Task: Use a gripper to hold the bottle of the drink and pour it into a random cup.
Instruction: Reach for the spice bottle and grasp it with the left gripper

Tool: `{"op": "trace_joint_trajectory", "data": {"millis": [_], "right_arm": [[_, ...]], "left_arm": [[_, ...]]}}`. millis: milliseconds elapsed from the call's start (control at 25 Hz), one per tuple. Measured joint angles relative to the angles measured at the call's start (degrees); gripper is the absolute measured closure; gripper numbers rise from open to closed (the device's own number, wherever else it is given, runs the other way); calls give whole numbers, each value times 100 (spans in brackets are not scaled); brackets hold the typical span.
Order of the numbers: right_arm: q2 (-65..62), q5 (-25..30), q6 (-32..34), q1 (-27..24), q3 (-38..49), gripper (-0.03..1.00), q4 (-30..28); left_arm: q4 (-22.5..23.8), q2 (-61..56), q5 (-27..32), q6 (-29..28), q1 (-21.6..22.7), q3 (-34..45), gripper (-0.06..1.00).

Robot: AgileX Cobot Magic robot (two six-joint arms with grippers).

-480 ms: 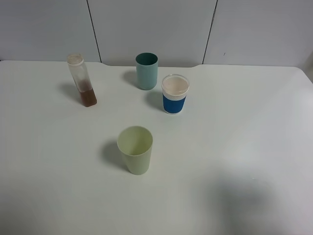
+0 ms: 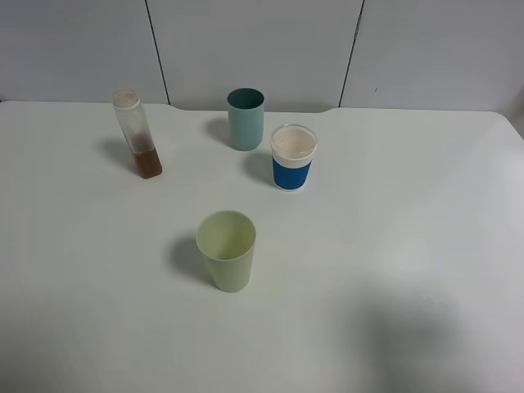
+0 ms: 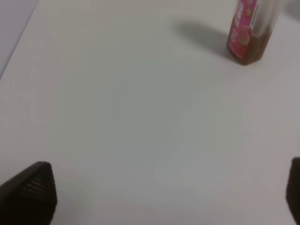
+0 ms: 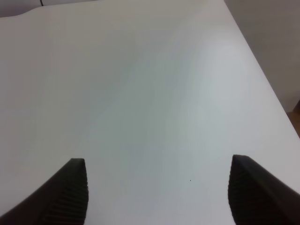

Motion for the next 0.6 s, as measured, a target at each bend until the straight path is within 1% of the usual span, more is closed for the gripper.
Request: {"op": "trace_joint_trajectory", "data": {"millis": [600], "right_arm": [[0,0,0,0,0,33,0]], "left_arm": [[0,0,0,0,0,0,-5]]}}
